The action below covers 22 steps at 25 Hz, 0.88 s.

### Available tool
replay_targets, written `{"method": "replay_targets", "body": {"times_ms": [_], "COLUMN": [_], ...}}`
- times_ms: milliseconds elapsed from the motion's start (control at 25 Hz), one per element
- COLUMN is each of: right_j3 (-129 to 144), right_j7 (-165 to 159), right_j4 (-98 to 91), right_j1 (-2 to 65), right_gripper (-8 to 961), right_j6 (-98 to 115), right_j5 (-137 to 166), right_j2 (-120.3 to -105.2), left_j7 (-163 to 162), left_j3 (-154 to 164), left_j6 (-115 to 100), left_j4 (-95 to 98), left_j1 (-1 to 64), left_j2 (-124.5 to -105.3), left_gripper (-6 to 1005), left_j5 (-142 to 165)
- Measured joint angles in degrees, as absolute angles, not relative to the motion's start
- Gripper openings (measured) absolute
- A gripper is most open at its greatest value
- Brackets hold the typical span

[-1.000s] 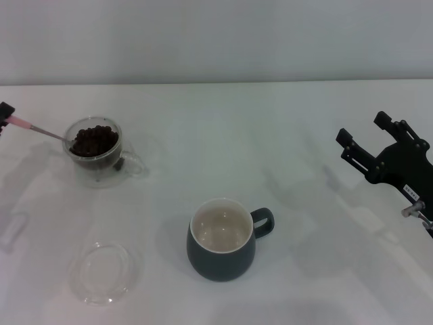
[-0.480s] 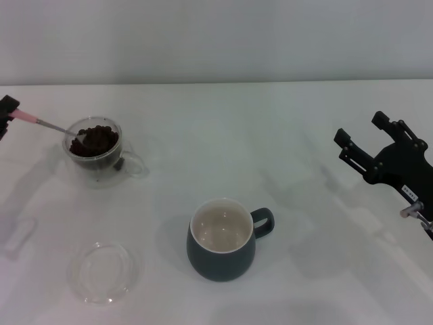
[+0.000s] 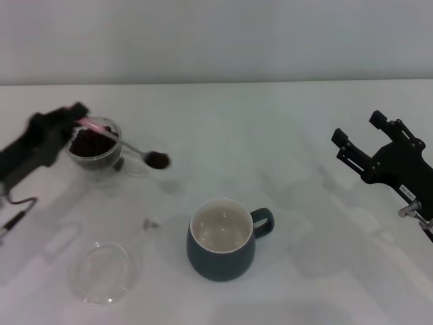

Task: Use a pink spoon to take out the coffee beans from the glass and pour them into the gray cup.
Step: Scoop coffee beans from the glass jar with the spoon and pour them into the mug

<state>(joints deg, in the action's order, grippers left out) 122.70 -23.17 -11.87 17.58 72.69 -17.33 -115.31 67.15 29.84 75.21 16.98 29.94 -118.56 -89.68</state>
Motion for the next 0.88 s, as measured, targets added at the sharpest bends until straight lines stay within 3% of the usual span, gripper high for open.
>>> {"method": "replay_targets", "body": {"times_ms": [440,880], "right_j3": [122.8,122.8], "right_j7": [-23.3,-23.4], "right_j4": [-11.7,-11.5], "right_j1": [17.4,17.1], "right_gripper": [875,876], "right_j6": [72.6,72.6], "right_j5": [-17.3,-17.4], "right_j2": [-115.31,-115.31], "left_j7": [67.5,71.2], "left_j3": [42.2,51.4], "left_j6": [74.3,73.4], "left_j4": [15.2,19.9], "left_j1": [36.7,36.9], "left_j2": [-118.91,-118.89], "left_gripper": [130,128], "left_j5": [-89.6,-89.5]}}
